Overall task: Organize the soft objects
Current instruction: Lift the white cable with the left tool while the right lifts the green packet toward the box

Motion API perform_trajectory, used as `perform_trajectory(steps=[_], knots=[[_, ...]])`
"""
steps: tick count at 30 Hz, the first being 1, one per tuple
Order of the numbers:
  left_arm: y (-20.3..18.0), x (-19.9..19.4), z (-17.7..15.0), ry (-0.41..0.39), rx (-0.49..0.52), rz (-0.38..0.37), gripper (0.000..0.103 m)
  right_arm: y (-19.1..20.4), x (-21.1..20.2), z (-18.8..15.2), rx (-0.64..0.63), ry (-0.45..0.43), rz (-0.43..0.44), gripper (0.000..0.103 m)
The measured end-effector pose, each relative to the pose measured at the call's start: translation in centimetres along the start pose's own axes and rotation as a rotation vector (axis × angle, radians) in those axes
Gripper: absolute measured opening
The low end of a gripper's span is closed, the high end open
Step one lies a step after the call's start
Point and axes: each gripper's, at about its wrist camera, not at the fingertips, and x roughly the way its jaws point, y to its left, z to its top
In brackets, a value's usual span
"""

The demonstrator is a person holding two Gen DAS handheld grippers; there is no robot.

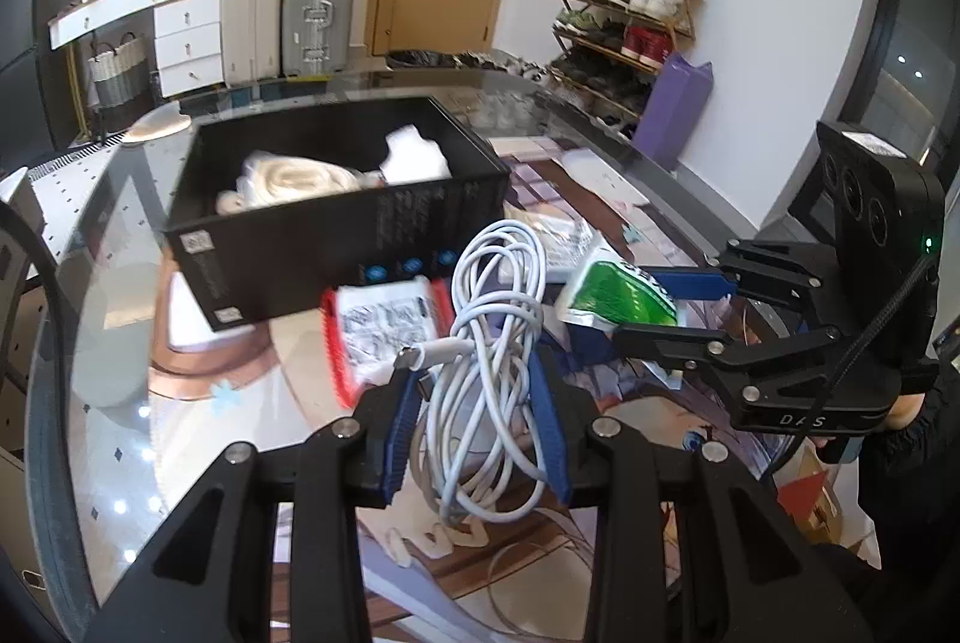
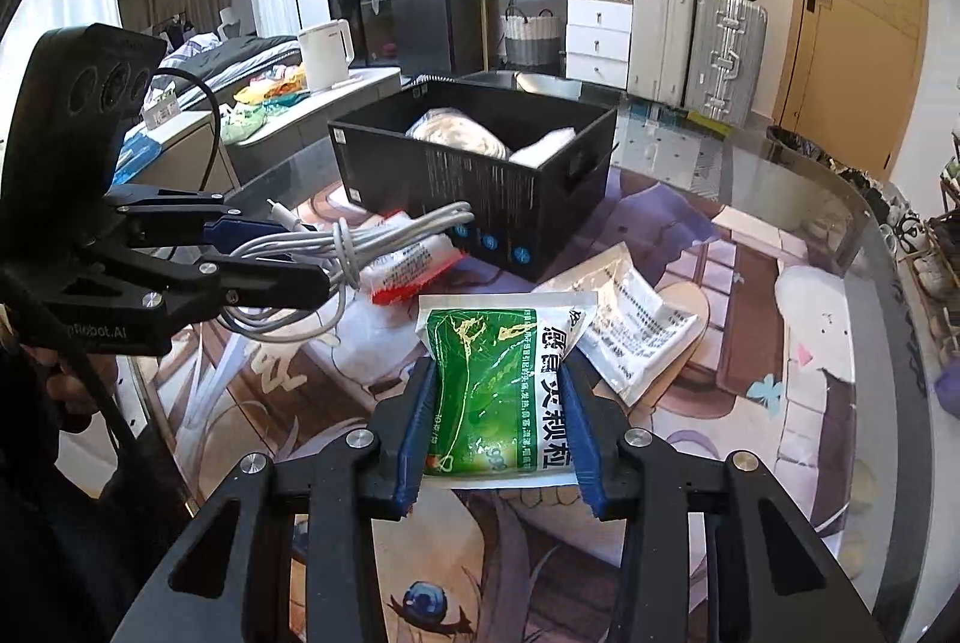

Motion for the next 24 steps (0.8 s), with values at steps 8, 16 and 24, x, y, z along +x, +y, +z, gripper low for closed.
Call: perform_trajectory(steps=[8, 16, 24], knots=[[1.3, -1.7, 0.8, -0.054, -0.031, 0.059, 0.034, 0.3, -0.7, 0.9, 0.001, -0.039, -0.01, 0.041], [2.5, -2.7, 1.8, -0.095, -0.046, 0.107, 0.035, 0.5, -1.3, 2.3, -0.005, -0.066, -0.025, 0.041], [3.5, -3.4, 2.8, -0.126, -0.059, 0.152, 0.035, 0.5, -2.4, 4.0, 0.009, -0.114, -0.036, 0.041]])
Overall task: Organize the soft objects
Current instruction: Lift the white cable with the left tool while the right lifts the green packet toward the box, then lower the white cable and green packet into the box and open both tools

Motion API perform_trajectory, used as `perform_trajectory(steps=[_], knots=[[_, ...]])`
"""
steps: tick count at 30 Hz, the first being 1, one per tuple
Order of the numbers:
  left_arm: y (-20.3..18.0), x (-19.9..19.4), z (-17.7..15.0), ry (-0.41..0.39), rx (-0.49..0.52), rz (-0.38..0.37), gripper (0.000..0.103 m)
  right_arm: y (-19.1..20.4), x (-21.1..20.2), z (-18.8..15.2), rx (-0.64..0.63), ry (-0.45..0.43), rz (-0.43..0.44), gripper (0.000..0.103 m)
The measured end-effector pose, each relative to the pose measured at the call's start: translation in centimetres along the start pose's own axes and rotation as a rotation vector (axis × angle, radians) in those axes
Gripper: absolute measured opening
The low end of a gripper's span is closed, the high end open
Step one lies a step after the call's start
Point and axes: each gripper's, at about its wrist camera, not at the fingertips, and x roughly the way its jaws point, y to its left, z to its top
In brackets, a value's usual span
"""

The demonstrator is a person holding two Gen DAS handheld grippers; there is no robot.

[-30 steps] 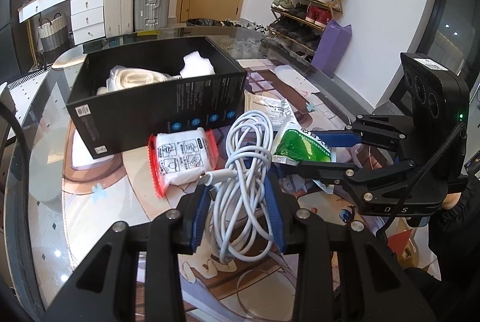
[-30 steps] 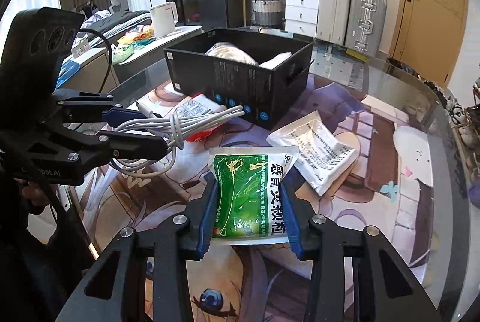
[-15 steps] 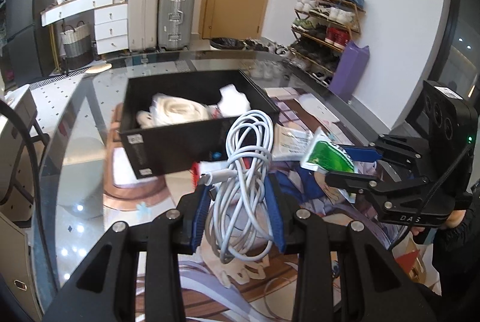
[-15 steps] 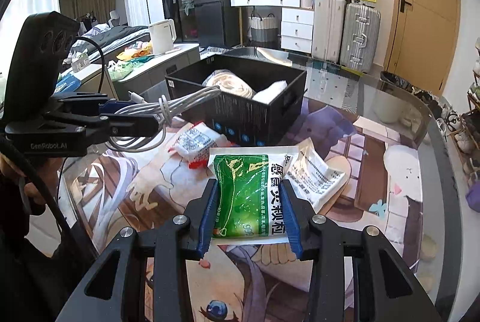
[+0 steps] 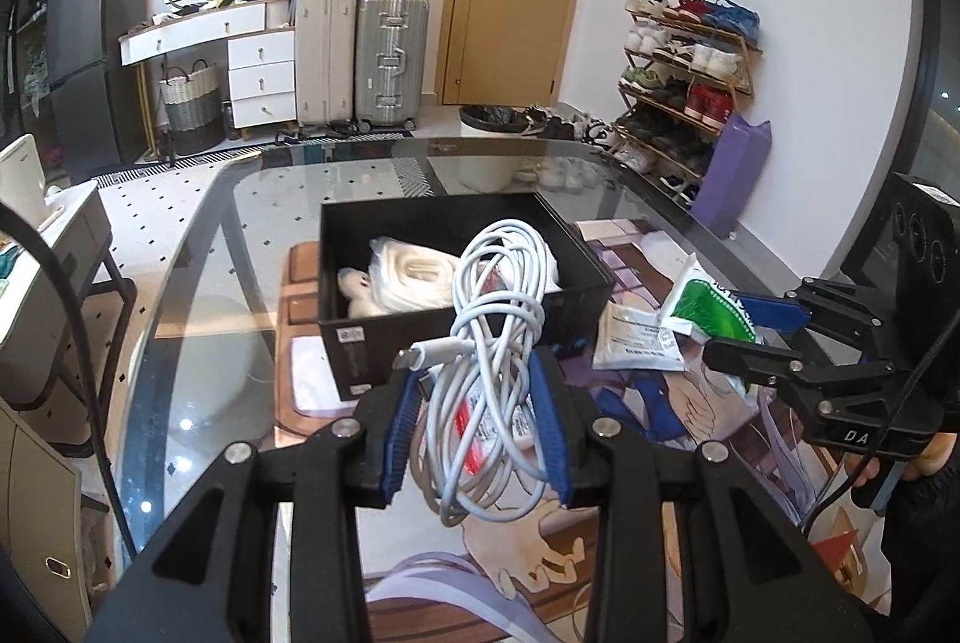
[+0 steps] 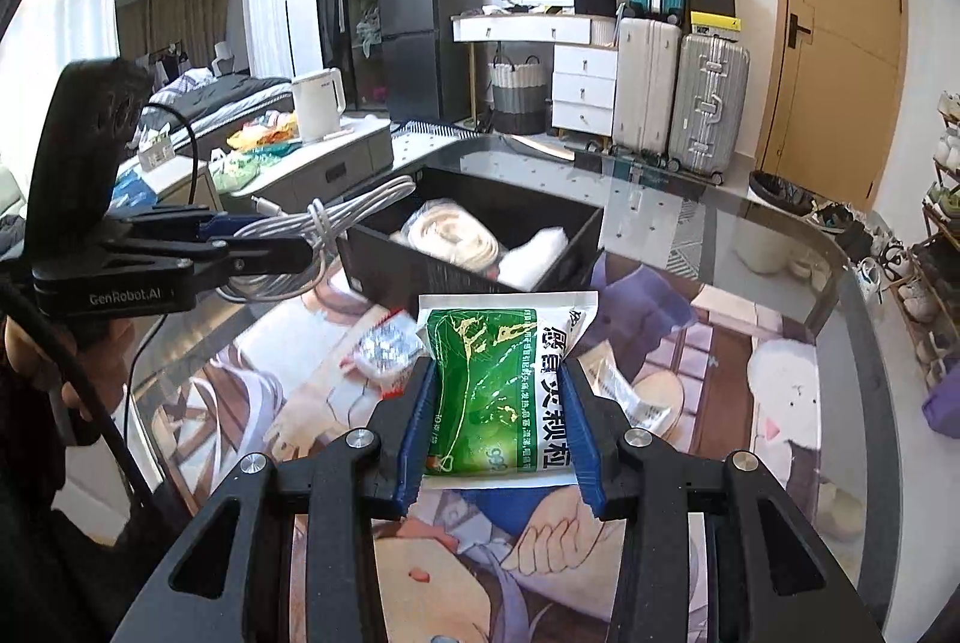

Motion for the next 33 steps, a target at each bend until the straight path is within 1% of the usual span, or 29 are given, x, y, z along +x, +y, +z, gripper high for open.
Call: perform_trajectory(steps=[14, 23, 33], knots=[[0.9, 0.3, 1.8, -0.05, -0.016, 0.092, 0.035, 0.0, 0.0, 3.0, 0.022, -0.067, 0.011, 0.041], [1.3, 1.7, 2.8, -0.049, -0.018, 0.122, 0.035, 0.5, 0.8, 5.0, 0.015, -0.093, 0.032, 0.041], [1.5, 3.3, 3.3, -0.028, 0.0, 0.131, 0.035, 0.4, 2.4, 6.4, 0.016, -0.091, 0.044, 0.041]])
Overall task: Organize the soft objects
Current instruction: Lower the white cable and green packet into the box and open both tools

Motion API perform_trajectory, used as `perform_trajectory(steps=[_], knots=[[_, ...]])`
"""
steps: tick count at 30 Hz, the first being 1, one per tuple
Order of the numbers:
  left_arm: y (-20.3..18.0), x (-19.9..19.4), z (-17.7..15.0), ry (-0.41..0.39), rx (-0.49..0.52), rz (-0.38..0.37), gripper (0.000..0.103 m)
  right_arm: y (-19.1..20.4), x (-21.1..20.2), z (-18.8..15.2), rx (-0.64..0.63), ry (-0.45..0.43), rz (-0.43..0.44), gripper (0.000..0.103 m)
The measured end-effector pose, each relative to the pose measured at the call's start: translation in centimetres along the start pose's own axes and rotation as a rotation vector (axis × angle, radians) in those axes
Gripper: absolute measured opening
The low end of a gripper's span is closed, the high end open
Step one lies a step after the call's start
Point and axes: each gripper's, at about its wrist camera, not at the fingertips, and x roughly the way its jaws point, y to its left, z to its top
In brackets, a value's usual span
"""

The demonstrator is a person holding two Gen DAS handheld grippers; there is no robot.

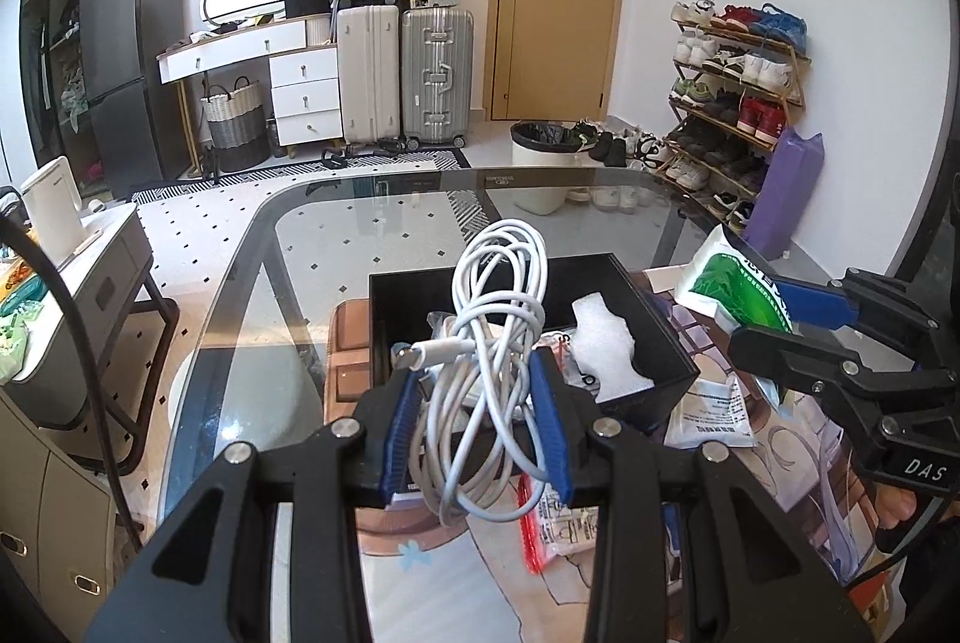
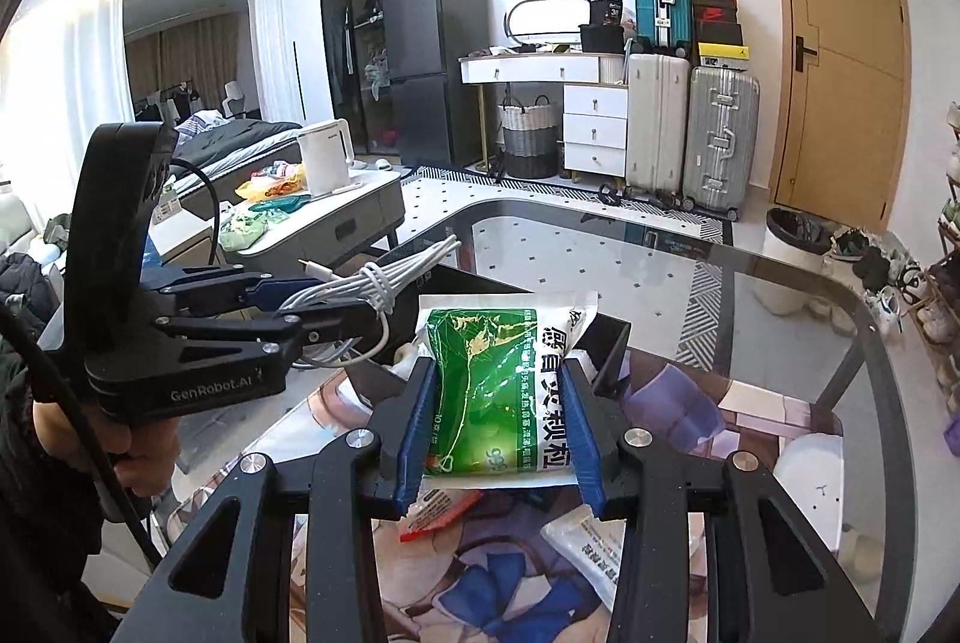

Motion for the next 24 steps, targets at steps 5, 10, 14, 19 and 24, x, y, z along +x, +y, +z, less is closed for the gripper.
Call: perform_trajectory(steps=[5, 10, 14, 19, 24], knots=[[0.1, 1.0, 0.4, 0.01, -0.003, 0.004, 0.035, -0.3, 0.8, 0.4, 0.0, 0.004, 0.007, 0.04], [0.3, 1.8, 0.6, 0.018, -0.004, 0.016, 0.035, -0.4, 1.7, 0.8, -0.006, 0.012, 0.009, 0.041], [0.4, 2.4, 0.6, 0.024, -0.006, 0.02, 0.035, -0.6, 2.4, 1.0, -0.008, 0.02, 0.014, 0.041], [0.4, 3.2, 0.6, 0.036, -0.006, 0.024, 0.035, -0.9, 3.4, 1.2, -0.003, 0.03, 0.016, 0.04], [0.6, 3.8, 0.8, 0.045, 0.001, 0.025, 0.035, -1.3, 4.1, 1.1, 0.002, 0.043, 0.016, 0.041]])
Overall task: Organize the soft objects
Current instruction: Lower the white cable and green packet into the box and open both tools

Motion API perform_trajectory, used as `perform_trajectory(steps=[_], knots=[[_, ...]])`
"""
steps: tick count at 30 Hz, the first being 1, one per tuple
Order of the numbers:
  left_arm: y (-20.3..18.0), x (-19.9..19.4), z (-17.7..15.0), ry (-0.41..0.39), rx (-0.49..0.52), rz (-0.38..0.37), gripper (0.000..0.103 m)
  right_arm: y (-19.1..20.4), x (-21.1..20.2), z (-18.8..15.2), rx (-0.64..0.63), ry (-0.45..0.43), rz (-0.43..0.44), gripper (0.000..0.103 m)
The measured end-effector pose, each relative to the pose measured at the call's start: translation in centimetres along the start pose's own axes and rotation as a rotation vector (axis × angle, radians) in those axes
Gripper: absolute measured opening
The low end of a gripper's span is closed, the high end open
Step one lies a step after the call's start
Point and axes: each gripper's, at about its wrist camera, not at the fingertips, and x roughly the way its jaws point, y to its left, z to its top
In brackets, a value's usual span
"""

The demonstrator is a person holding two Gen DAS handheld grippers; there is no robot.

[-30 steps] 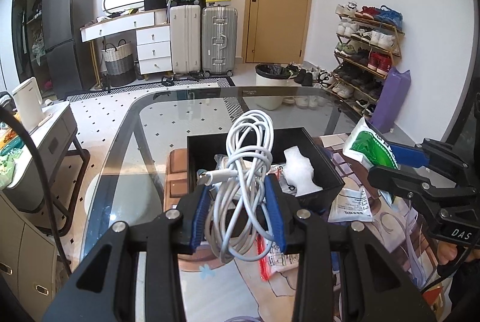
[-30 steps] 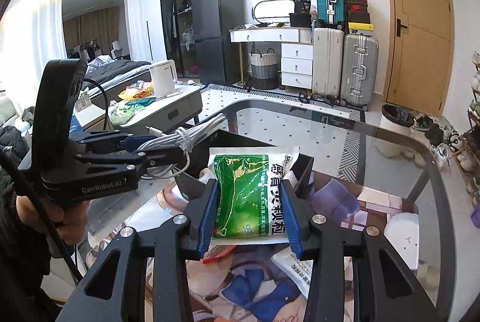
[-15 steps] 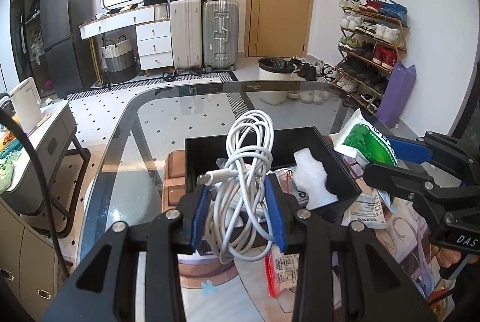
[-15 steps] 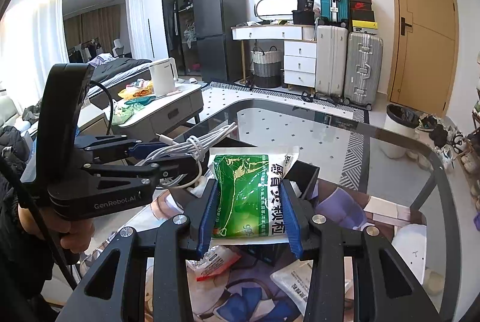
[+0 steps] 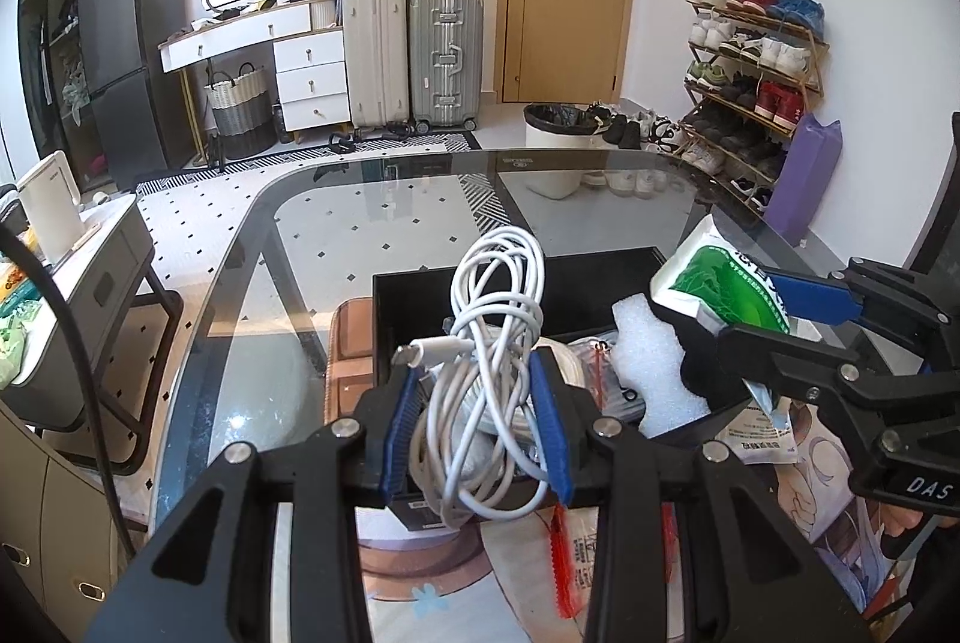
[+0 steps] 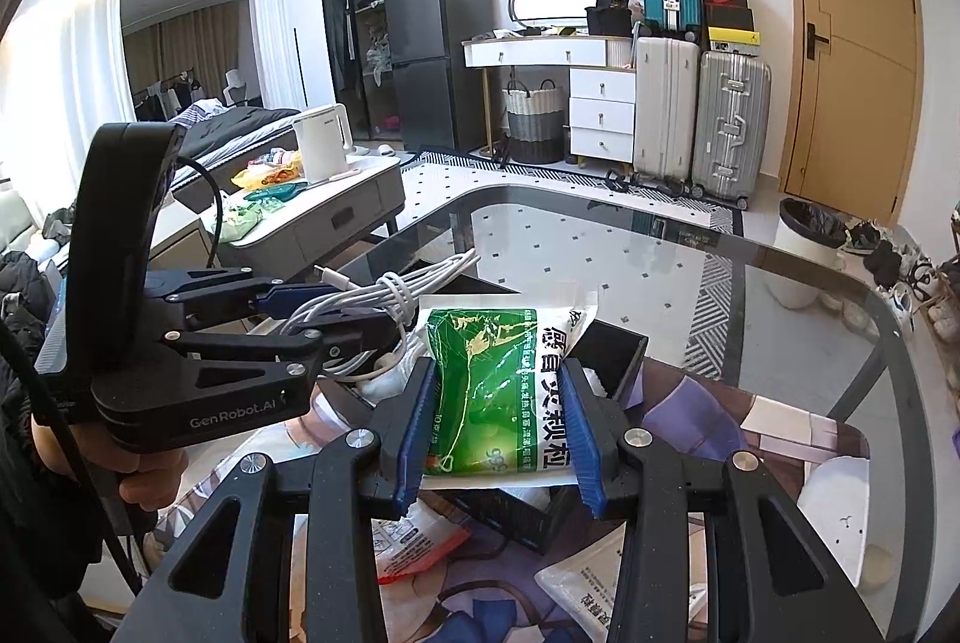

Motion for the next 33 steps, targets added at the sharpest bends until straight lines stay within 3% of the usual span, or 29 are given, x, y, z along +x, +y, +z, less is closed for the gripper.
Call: perform_trajectory(steps=[33], knots=[[0.0, 3.4, 0.0, 0.022, 0.005, -0.016, 0.034, -1.4, 4.6, 0.2, -0.002, 0.039, -0.007, 0.041]])
